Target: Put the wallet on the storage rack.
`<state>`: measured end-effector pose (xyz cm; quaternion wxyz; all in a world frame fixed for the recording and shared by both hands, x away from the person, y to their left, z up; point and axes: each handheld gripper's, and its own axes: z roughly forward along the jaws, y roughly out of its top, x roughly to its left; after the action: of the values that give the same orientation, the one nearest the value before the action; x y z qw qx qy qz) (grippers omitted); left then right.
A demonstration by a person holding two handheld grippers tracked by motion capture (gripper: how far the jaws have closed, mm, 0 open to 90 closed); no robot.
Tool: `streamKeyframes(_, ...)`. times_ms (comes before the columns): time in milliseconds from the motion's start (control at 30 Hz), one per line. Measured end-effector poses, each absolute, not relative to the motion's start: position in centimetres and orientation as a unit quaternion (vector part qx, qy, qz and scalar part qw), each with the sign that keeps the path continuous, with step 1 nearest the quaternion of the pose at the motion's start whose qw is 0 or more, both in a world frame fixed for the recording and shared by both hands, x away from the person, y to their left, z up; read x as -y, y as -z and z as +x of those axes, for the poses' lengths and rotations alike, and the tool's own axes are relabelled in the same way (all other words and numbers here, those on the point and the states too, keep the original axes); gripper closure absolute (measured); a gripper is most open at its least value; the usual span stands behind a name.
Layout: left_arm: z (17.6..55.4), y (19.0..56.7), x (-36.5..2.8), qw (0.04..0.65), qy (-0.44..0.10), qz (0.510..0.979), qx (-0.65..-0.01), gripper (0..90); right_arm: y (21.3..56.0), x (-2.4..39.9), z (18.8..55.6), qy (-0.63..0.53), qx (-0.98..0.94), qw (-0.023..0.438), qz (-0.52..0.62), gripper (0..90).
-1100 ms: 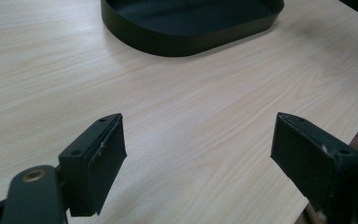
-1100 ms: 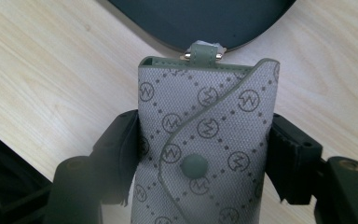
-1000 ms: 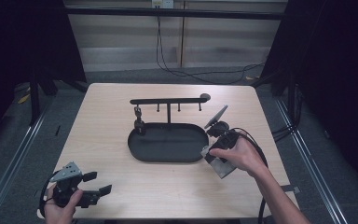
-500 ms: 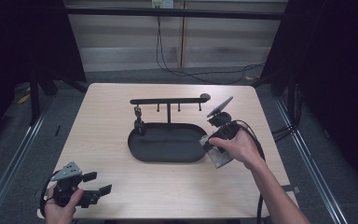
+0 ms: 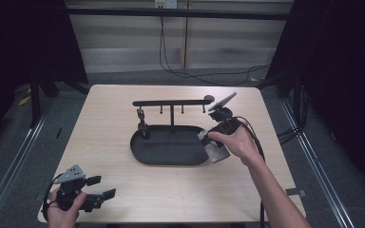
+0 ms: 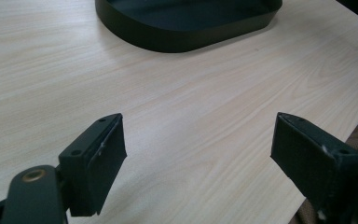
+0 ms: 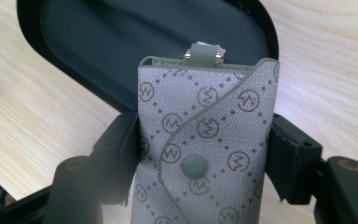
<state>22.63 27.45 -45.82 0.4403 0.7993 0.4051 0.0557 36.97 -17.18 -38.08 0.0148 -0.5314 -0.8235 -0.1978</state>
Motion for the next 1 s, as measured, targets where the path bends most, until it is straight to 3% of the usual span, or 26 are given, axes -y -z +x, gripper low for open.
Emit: streamKeyframes(1000, 22.6, 45.7, -27.7, 0.441, -0.07, 0.798, -0.406, 17.7, 39.2, 17.0, 38.9, 0.308, 0.761, 0.019, -0.571, 34.2)
